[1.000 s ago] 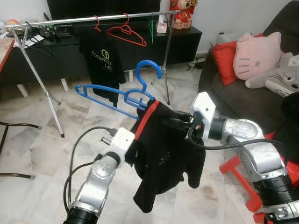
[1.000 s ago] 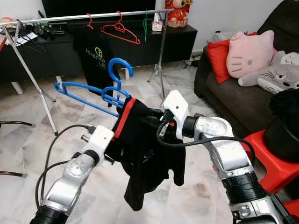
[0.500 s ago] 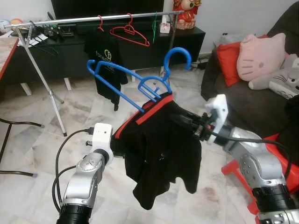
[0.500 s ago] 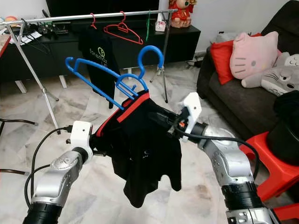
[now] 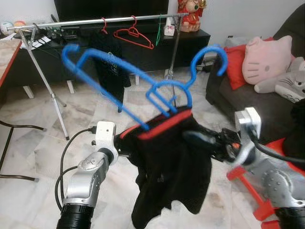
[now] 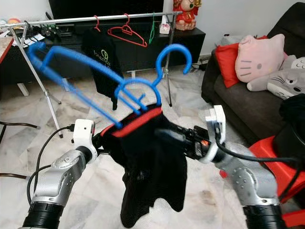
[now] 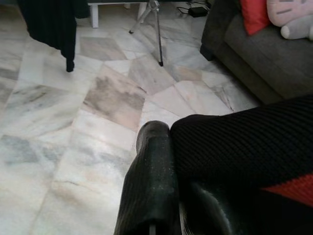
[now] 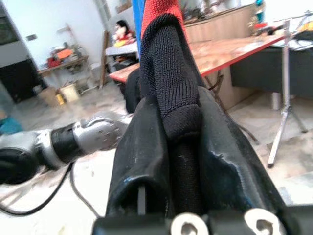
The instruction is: Hang hanger
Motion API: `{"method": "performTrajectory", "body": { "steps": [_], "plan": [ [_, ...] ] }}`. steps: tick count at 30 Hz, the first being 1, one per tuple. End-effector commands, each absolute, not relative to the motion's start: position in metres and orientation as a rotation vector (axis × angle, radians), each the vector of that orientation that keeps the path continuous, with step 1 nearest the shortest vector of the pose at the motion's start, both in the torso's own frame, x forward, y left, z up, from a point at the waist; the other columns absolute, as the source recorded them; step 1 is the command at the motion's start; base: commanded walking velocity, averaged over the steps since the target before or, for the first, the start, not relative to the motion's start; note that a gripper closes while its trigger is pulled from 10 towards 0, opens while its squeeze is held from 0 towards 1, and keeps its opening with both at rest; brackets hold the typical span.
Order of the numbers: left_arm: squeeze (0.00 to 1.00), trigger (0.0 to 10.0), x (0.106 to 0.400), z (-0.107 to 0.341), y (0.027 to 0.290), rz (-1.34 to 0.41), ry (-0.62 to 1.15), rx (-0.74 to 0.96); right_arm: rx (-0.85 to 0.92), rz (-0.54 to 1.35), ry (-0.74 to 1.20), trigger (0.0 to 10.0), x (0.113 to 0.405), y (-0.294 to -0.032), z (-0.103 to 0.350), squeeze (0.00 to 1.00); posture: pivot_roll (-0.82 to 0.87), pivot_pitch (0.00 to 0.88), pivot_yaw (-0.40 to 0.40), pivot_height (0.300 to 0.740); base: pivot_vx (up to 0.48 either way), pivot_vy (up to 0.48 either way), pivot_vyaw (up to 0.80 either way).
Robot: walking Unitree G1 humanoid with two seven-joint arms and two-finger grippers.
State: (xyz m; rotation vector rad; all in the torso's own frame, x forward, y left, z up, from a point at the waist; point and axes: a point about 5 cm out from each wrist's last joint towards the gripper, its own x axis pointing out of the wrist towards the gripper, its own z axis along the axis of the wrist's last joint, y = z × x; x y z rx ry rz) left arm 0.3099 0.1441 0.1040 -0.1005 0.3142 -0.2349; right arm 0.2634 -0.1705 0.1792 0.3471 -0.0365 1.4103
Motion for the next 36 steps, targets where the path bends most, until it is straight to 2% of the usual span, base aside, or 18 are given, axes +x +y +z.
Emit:
{"method": "performTrajectory", "body": {
  "steps": [1, 5, 7, 12, 36],
  "plan": [
    [0.0, 0.0, 0.3, 0.076, 0.184, -0.072, 0.468, -0.066, 0.273, 1.536, -0.198, 10.0, 0.26, -0.18, 0.21, 0.0, -0.1, 0.0, -0.056, 0.74, 0.0, 0.0, 0.0],
    [0.0, 0.0, 0.301, 0.075, 0.183, -0.09, 0.47, -0.065, 0.231, 1.579, -0.155, 10.0, 0.262, -0.18, 0.207, 0.0, -0.1, 0.0, -0.056, 0.74, 0.0, 0.0, 0.0],
    [0.0, 0.0, 0.302, 0.075, 0.182, -0.107, 0.474, -0.063, 0.133, 1.655, -0.07, 10.0, 0.261, -0.179, 0.199, 0.0, -0.12, 0.0, -0.051, 0.74, 0.0, 0.0, 0.0],
    [0.0, 0.0, 0.301, 0.073, 0.179, -0.128, 0.481, -0.064, 0.048, 1.744, 0.057, 10.0, 0.259, -0.182, 0.195, 0.0, -0.11, 0.0, -0.051, 0.74, 0.0, 0.0, 0.0],
    [0.0, 0.0, 0.301, 0.073, 0.179, -0.128, 0.481, -0.064, 0.048, 1.744, 0.057, 10.0, 0.259, -0.182, 0.195, 0.0, -0.11, 0.0, -0.051, 0.74, 0.0, 0.0, 0.0]
  ]
}}
